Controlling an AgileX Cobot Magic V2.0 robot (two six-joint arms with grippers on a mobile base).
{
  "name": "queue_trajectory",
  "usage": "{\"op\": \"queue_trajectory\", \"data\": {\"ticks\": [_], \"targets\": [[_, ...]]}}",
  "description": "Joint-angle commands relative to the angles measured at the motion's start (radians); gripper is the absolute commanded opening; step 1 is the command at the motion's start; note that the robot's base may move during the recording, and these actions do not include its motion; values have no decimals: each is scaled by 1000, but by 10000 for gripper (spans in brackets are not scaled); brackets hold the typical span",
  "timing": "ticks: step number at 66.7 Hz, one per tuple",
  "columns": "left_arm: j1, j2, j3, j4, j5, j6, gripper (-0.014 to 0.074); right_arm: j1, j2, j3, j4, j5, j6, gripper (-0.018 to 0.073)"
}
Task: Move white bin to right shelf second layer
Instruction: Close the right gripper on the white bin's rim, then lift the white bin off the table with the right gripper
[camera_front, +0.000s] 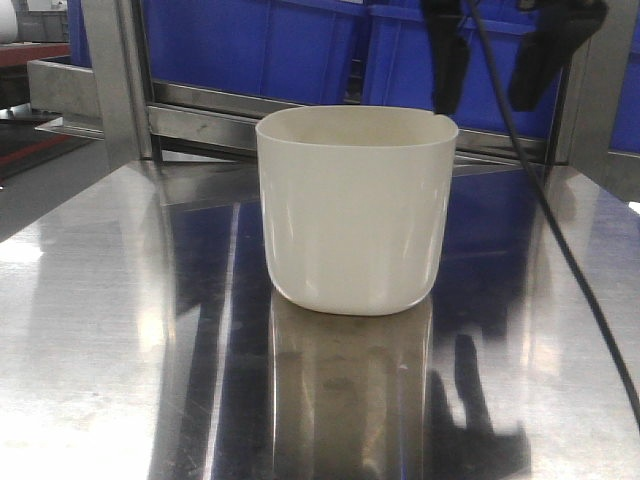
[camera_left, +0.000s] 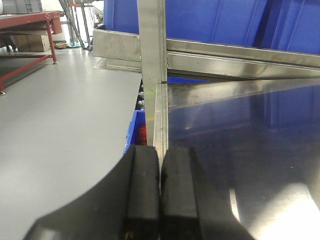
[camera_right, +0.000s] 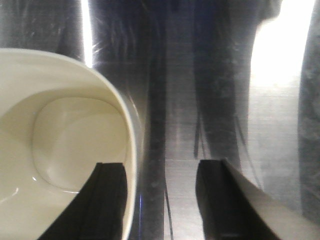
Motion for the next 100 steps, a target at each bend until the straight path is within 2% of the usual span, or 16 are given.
{"op": "queue_trajectory", "data": {"ticks": [1, 22, 28, 36, 43, 65, 69, 83, 87, 100], "targets": [[-1, -15, 37, 0, -87, -3, 85, -1, -18, -36, -24, -38, 4, 424], [-1, -15, 37, 0, -87, -3, 85, -2, 72, -36, 22, -76, 6, 417], [-1, -15, 37, 0, -87, -3, 85, -2, 79, -36, 26, -69, 14, 358], [-1, -15, 37, 0, -87, -3, 85, -3, 76, -36, 26, -63, 29, 201], [-1, -15, 37, 0, -87, -3, 85, -3, 64, -36, 23, -63, 29, 116], [-1, -15, 37, 0, -87, -3, 85, -21, -25, -6, -67, -62, 25, 94], [-1, -15, 37, 0, -87, -3, 85, -37, -55, 21, -63, -78, -8, 94], [-1, -15, 37, 0, -87, -3, 85, -144, -196, 188, 27, -231, -334, 94], [-1, -15, 37, 0, -87, -3, 85, -188, -253, 254, 66, -287, -393, 94], [-1, -15, 37, 0, -87, -3, 85, -371, -416, 432, 159, -395, -486, 94]]}}
